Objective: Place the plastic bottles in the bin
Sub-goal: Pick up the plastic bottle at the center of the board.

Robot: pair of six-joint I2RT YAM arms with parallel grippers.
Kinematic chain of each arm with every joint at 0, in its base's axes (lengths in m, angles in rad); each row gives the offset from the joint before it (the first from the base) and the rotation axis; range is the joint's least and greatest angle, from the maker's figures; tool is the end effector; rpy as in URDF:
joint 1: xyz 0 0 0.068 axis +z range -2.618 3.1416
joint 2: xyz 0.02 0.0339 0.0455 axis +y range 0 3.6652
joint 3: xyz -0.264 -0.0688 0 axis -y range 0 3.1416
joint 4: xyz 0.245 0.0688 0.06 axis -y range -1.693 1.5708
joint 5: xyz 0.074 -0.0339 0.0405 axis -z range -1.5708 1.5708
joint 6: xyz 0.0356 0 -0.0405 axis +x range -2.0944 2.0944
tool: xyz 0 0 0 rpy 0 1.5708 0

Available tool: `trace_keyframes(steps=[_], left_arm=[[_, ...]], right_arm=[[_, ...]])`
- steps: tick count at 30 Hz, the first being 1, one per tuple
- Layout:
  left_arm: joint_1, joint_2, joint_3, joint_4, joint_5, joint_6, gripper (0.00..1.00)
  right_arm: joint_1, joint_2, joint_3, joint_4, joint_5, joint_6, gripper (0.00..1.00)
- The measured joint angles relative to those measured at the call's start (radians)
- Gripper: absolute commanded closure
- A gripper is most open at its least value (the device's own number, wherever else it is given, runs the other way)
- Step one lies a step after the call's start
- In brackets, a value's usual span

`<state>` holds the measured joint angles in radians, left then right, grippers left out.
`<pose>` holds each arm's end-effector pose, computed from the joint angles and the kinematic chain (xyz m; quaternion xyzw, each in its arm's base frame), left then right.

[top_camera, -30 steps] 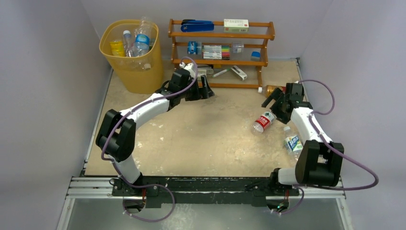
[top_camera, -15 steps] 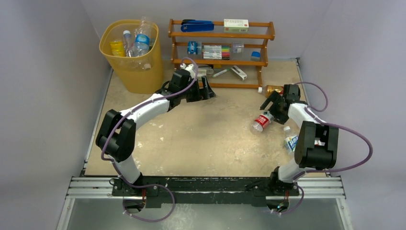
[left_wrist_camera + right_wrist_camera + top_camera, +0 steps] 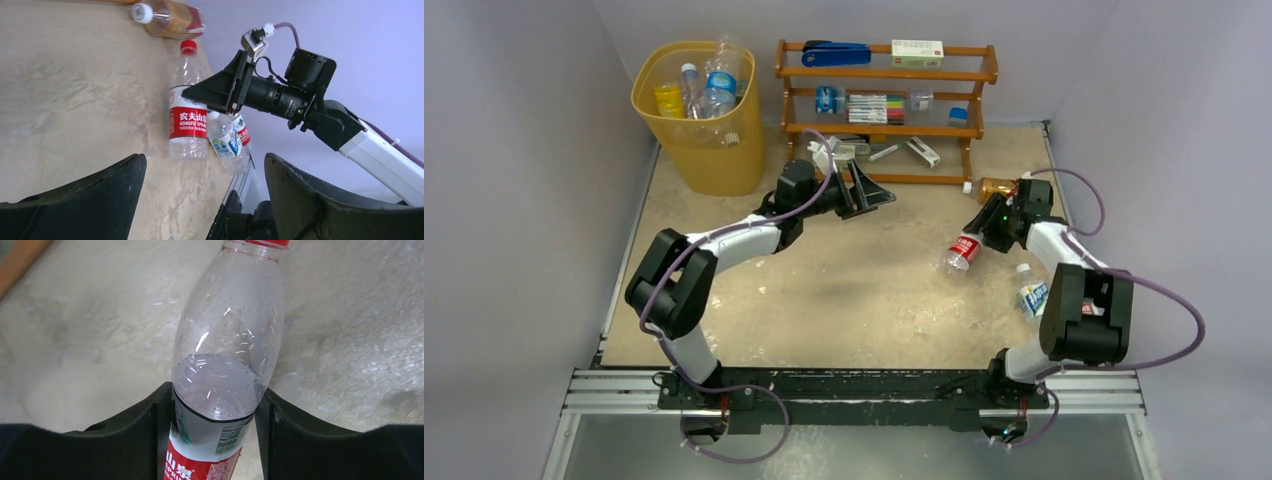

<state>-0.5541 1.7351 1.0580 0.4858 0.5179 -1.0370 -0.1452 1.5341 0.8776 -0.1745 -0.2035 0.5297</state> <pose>0.3264 -0.2227 0.2473 -0.0201 0.7630 -0.5776 0.2894 0.3121 -0.0384 0.1949 0.2724 0.8874 0.1617 0.3349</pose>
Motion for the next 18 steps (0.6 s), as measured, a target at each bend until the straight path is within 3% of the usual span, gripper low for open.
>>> trace_keyframes(steps=[7, 18], left_arm=[[-0.065, -0.001, 0.004, 0.020, 0.023, 0.036, 0.12], [-0.100, -0.006, 0.022, -0.061, 0.006, 0.110, 0.12]], right_arm=[[0.006, -0.158, 0.006, -0.002, -0.130, -0.003, 0.49], [0.137, -0.174, 0.155, -0.006, -0.283, 0.021, 0.47]])
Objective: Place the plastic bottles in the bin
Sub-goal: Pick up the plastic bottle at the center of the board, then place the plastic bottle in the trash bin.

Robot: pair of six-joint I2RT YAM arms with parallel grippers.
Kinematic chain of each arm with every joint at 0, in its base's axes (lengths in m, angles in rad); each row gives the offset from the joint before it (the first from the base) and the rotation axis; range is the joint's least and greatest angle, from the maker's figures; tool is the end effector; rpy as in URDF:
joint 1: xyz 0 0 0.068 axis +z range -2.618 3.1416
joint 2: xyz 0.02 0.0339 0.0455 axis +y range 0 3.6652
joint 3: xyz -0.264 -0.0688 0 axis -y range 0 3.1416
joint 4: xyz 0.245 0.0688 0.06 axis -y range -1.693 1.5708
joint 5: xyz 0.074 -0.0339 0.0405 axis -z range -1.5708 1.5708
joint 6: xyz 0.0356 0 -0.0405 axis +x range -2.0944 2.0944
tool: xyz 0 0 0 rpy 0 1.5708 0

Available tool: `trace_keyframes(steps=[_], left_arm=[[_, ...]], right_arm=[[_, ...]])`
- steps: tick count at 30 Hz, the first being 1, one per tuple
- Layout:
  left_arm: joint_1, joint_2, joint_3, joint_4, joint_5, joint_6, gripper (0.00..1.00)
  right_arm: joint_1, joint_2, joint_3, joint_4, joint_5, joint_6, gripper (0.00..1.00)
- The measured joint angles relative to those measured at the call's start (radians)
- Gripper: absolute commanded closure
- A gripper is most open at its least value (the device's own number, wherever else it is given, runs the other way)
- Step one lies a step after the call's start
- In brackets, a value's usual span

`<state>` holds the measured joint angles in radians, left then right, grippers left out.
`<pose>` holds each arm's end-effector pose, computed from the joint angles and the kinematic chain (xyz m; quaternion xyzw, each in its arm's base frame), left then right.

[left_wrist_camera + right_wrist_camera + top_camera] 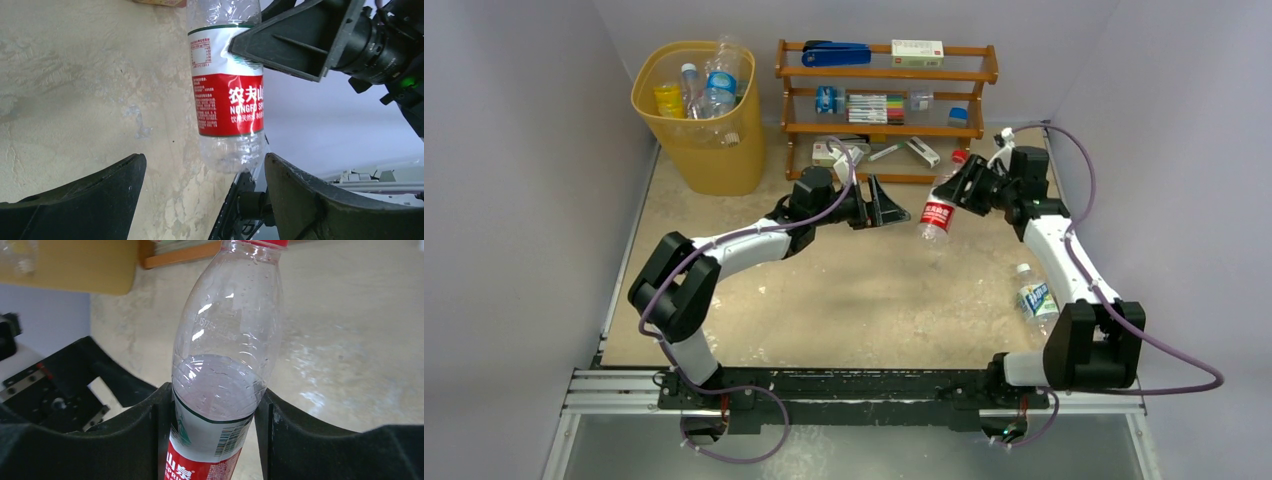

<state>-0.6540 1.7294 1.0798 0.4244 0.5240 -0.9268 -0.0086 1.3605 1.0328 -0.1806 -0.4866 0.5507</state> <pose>0.3029 -0.2546 0.2504 0.0572 0.7703 -0.5703 0.2795 0.3084 0.0140 0.2983 0.1137 0.8380 0.3318 0.4181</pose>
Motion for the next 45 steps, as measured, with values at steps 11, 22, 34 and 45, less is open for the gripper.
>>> trace_keyframes(steps=[11, 22, 34, 45], left_arm=[[-0.021, -0.002, 0.026, 0.000, -0.010, 0.004, 0.12], [-0.032, -0.003, 0.029, 0.000, -0.031, 0.007, 0.20], [-0.039, -0.004, 0.058, -0.018, -0.041, 0.030, 0.53], [0.008, -0.006, 0.098, -0.119, -0.045, 0.075, 0.54]], right_arm=[[0.147, 0.002, 0.068, 0.014, -0.033, 0.044, 0.46], [0.206, 0.014, 0.074, 0.027, -0.033, 0.075, 0.46], [0.227, 0.022, 0.085, 0.053, -0.030, 0.086, 0.32], [0.241, 0.004, 0.111, 0.028, -0.033, 0.100, 0.00]])
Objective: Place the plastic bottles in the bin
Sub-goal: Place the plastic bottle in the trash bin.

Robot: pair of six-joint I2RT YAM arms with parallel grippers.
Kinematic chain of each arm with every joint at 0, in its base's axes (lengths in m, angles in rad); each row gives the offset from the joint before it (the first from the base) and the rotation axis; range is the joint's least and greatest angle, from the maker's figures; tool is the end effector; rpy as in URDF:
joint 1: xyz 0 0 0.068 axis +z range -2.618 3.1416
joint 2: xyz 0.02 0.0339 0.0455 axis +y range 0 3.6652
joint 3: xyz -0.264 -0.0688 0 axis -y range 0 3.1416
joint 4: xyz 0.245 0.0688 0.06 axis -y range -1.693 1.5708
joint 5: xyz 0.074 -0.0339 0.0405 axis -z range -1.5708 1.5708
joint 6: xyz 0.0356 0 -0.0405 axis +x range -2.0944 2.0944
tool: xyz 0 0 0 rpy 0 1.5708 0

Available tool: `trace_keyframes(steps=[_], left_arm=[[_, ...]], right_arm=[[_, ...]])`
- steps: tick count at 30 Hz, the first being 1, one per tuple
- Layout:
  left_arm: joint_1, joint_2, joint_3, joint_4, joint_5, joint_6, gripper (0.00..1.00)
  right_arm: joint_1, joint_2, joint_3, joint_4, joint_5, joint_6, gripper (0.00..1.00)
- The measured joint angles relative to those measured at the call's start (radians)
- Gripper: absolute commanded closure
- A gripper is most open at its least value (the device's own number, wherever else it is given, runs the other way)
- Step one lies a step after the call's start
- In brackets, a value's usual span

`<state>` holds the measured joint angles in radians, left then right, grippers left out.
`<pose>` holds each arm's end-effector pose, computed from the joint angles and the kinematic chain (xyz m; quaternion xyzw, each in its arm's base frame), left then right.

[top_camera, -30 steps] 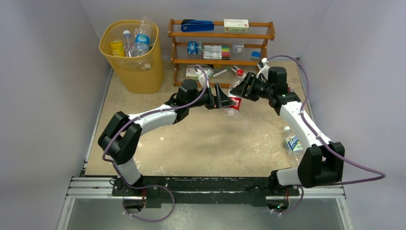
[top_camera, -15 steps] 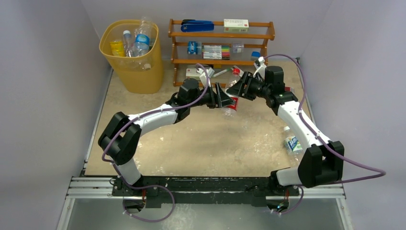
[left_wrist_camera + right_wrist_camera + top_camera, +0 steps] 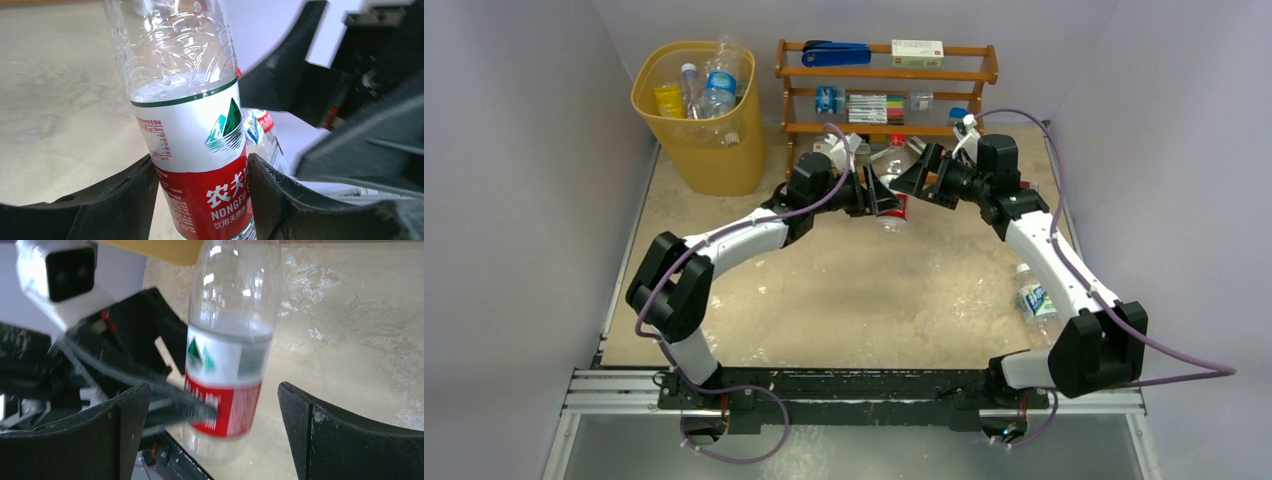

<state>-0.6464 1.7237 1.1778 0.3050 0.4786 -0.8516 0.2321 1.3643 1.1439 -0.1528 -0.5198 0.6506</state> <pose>0.3121 -0.2560 0.2733 0.0672 0.7755 -0.5448 0.3120 0.3032 0.0898 0.3386 0.0241 0.8109 0.4246 0.4018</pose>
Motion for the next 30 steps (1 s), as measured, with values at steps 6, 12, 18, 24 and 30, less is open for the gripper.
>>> trace_keyframes(steps=[6, 12, 18, 24, 30], left_arm=[[0.125, -0.019, 0.033, -0.102, 0.007, 0.035, 0.53], [0.249, -0.064, 0.140, -0.236, 0.016, 0.079, 0.50], [0.365, -0.110, 0.323, -0.389, 0.021, 0.122, 0.50], [0.561, -0.119, 0.489, -0.486, 0.051, 0.139, 0.50], [0.773, -0.105, 0.576, -0.560, 0.084, 0.138, 0.50]], right_arm=[[0.001, -0.067, 0.036, -0.060, 0.025, 0.002, 0.00], [0.000, -0.122, 0.060, -0.087, 0.050, -0.008, 0.00], [-0.003, -0.127, 0.058, -0.100, 0.056, -0.015, 0.00], [-0.005, -0.128, 0.053, -0.098, 0.055, -0.019, 0.00], [-0.005, -0.127, 0.024, -0.097, 0.046, -0.023, 0.00]])
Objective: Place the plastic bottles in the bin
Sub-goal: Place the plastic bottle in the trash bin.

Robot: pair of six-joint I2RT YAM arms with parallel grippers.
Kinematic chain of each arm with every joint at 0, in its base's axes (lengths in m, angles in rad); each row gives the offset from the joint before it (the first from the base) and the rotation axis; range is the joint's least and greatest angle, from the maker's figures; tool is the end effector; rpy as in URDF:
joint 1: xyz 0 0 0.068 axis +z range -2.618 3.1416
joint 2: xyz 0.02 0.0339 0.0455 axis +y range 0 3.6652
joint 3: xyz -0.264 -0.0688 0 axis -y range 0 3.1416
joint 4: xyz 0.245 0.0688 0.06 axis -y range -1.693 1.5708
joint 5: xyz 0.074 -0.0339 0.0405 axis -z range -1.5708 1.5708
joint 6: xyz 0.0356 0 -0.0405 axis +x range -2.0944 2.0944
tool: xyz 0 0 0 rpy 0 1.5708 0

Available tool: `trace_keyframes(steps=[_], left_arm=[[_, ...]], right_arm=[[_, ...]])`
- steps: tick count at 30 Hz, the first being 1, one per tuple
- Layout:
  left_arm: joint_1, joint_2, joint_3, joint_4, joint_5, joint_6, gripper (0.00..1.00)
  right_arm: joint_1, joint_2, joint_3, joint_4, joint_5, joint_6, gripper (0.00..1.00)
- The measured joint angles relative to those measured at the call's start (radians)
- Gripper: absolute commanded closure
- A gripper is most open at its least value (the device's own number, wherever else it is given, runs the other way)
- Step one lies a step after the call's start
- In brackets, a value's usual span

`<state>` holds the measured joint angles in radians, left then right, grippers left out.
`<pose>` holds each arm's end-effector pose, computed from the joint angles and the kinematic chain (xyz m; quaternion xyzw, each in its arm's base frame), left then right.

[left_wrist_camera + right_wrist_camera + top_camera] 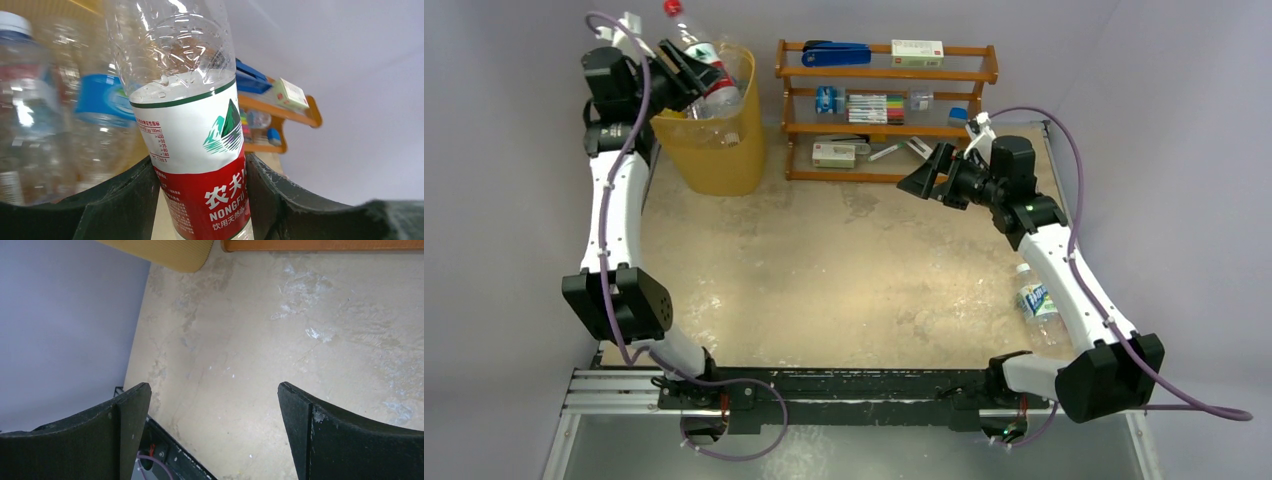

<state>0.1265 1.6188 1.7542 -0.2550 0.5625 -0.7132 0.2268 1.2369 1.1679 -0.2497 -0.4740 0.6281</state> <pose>0.3701 0.0279 0.4573 -0.1248 0.7314 -0.3831 0.5502 0.2715 0.0793 0.3728 0.0222 0.7993 0.4093 0.4394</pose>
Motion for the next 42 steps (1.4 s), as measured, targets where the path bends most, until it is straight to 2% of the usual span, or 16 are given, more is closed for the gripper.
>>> trace_keyframes(steps=[6, 20, 25, 30, 32, 42], left_arm=[[0.116, 0.074, 0.096, -0.056, 0.001, 0.026, 0.49], [0.151, 0.390, 0.507, -0.315, -0.158, 0.216, 0.46], [0.157, 0.438, 0.541, -0.373, -0.209, 0.266, 0.42], [0.159, 0.478, 0.593, -0.409, -0.216, 0.292, 0.26], [0.159, 0.481, 0.593, -0.416, -0.219, 0.298, 0.22], [0.182, 0.465, 0.593, -0.412, -0.230, 0.274, 0.20]], right_arm=[[-0.001, 0.000, -0.013, 0.003, -0.020, 0.000, 0.00], [-0.005, 0.023, -0.031, 0.024, -0.047, 0.000, 0.00], [-0.005, 0.033, -0.032, 0.026, -0.050, 0.000, 0.00], [-0.005, 0.042, -0.032, 0.028, -0.061, 0.000, 0.00], [-0.005, 0.047, -0.032, 0.029, -0.067, 0.000, 0.00], [-0.005, 0.053, -0.032, 0.030, -0.068, 0.000, 0.00]])
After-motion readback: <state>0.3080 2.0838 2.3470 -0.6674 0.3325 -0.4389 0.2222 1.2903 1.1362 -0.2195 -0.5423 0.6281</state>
